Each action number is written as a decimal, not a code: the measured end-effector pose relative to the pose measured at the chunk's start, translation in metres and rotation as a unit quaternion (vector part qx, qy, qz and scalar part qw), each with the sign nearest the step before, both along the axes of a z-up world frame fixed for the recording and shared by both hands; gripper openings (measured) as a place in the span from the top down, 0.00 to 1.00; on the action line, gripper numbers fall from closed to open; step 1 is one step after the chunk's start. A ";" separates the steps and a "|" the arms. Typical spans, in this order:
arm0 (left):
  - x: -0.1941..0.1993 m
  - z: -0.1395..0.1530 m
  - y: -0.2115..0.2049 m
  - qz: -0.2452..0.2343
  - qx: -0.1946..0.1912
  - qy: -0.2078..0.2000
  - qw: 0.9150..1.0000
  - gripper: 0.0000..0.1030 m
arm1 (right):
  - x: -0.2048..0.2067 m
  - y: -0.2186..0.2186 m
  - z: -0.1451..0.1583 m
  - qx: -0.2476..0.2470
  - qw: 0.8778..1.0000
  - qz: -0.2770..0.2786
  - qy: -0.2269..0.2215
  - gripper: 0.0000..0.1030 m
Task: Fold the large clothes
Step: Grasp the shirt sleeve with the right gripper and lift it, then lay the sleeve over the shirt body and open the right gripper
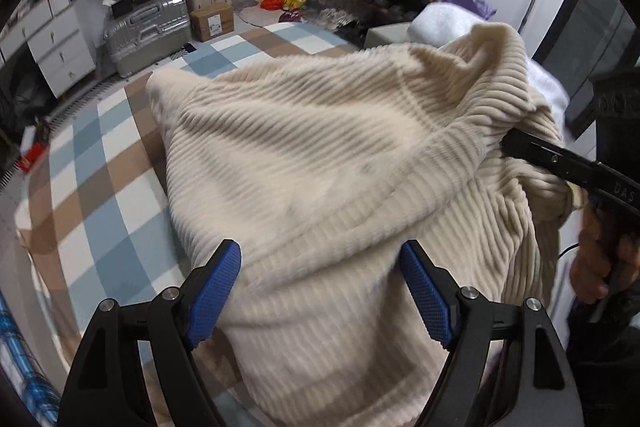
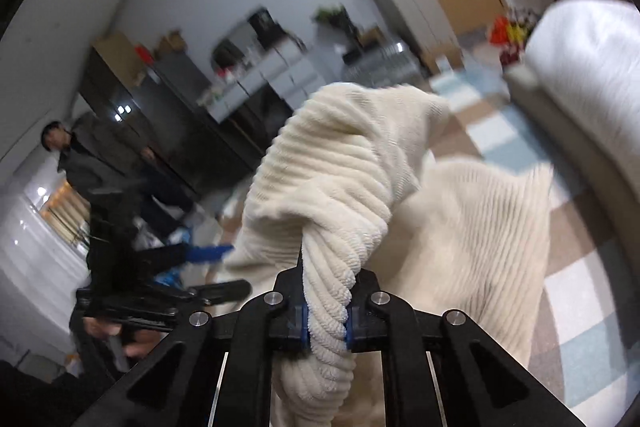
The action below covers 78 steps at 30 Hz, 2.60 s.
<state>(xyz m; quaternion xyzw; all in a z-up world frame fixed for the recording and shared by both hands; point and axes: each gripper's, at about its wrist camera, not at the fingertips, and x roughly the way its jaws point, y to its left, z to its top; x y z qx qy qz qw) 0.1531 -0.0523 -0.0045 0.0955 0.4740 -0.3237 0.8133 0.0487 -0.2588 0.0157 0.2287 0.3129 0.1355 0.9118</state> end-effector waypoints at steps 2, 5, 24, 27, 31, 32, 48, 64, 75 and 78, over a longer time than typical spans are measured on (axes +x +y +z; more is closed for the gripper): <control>-0.001 0.002 0.003 0.007 0.001 -0.008 1.000 0.24 | 0.013 -0.009 -0.033 -0.007 0.998 -0.028 0.056 0.90; 0.004 -0.007 0.003 0.017 0.014 -0.008 1.000 0.24 | 0.030 -0.022 -0.085 0.036 0.989 -0.035 0.138 0.86; 0.009 -0.028 0.015 0.025 0.006 0.034 0.999 0.24 | 0.054 -0.035 -0.048 0.039 0.993 -0.033 0.102 0.88; 0.007 -0.025 0.016 0.031 0.007 0.028 0.999 0.24 | 0.034 -0.029 -0.008 0.017 1.000 -0.015 0.009 0.89; 0.010 -0.027 0.017 0.031 -0.004 0.035 0.999 0.24 | 0.055 -0.037 -0.034 -0.008 0.997 -0.032 0.074 0.89; 0.011 -0.027 0.017 0.031 -0.009 0.041 0.999 0.24 | 0.064 -0.041 -0.053 0.002 0.993 -0.037 0.116 0.86; 0.132 -0.049 -0.002 0.113 -0.025 0.048 0.992 0.24 | -0.007 -0.086 -0.054 -0.035 0.987 -0.106 0.114 0.44; 0.133 -0.063 -0.034 0.005 0.039 0.043 0.998 0.41 | 0.078 -0.070 -0.087 -0.064 0.980 -0.038 0.183 0.67; 0.075 -0.031 -0.001 0.027 -0.011 0.037 0.999 0.39 | -0.024 -0.080 -0.067 -0.016 0.984 -0.065 0.167 0.41; 0.050 -0.025 0.012 0.031 -0.023 0.033 0.999 0.39 | -0.042 -0.076 -0.062 0.013 0.984 -0.072 0.160 0.39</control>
